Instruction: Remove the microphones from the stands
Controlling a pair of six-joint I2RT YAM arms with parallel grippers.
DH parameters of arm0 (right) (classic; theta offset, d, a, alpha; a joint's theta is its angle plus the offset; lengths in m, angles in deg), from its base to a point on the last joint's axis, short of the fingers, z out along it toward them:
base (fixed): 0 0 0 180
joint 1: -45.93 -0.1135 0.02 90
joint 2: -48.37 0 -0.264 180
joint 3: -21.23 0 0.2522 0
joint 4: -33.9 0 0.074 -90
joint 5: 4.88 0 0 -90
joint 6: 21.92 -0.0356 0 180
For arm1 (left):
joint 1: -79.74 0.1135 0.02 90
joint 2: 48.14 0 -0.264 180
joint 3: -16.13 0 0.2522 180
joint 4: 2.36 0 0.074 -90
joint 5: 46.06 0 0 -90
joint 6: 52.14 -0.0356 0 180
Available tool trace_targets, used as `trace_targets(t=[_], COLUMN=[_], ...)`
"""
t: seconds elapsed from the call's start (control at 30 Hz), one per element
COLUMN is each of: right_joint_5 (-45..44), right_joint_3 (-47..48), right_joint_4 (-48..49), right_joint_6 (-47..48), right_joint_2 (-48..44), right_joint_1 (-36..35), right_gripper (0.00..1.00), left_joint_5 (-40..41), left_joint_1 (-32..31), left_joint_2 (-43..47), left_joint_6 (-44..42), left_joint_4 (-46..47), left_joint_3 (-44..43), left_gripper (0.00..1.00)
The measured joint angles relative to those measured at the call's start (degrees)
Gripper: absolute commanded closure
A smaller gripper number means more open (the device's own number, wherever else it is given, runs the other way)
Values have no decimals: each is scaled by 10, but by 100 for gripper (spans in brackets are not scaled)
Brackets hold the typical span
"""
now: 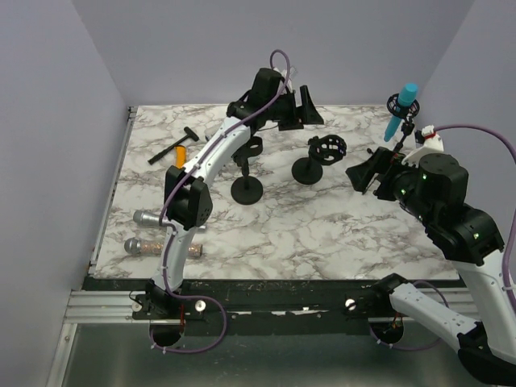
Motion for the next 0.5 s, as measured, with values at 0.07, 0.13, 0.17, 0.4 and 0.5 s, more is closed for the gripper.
trace_targets(t=[0.07, 0.13, 0.17, 0.4, 0.5], right_joint_5=[0, -6, -12, -67, -90], right_joint_3=[0, 0, 0, 16, 24], right_joint_4=[0, -1, -2, -9, -10], right_joint_6=[0, 1, 2, 19, 24], right_joint_2=[0, 0, 0, 16, 34], right_joint_1=[0, 0, 0, 0, 0], right_gripper=[0, 0, 0, 0, 0], left_joint_5=[-1, -2, -2, -8, -11], left_joint_1=[1, 2, 2, 2, 2], left_joint_2=[7, 30, 45, 237, 339], left_joint_6=[-4, -9, -12, -63, -91], left_joint_4=[-15, -30, -37, -62, -60], left_joint_3=[-31, -42, -42, 63, 153], left_gripper=[16, 15, 15, 14, 13])
